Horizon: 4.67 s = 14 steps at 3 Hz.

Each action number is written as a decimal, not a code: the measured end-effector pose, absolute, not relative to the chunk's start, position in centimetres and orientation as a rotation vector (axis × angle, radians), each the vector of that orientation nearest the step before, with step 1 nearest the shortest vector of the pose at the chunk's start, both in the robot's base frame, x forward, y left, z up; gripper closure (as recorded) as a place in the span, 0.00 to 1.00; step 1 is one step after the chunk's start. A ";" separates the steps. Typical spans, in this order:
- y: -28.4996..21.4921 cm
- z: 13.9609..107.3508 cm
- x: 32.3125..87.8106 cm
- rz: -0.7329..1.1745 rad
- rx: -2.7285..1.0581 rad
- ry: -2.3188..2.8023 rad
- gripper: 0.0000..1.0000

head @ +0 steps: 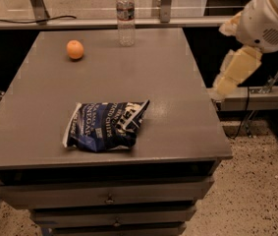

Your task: Move orange near blue chip bag

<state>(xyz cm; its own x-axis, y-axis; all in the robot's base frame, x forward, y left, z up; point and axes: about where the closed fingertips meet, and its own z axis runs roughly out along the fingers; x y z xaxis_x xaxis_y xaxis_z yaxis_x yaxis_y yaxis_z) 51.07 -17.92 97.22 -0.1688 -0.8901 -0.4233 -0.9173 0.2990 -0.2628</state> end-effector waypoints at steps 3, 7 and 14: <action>-2.6 98.1 63.4 0.437 -1.439 1.671 0.00; 5.5 93.3 70.9 0.543 -1.294 1.547 0.00; 19.8 84.8 79.9 0.773 -1.262 1.553 0.38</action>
Offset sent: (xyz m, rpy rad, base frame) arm 0.1461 0.1571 0.0180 0.4871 -0.1802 0.2091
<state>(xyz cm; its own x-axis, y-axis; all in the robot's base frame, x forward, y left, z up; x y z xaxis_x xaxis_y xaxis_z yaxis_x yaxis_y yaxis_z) 79.94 19.85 84.76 -0.0090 -0.3551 -0.9348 -0.9598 0.2653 -0.0916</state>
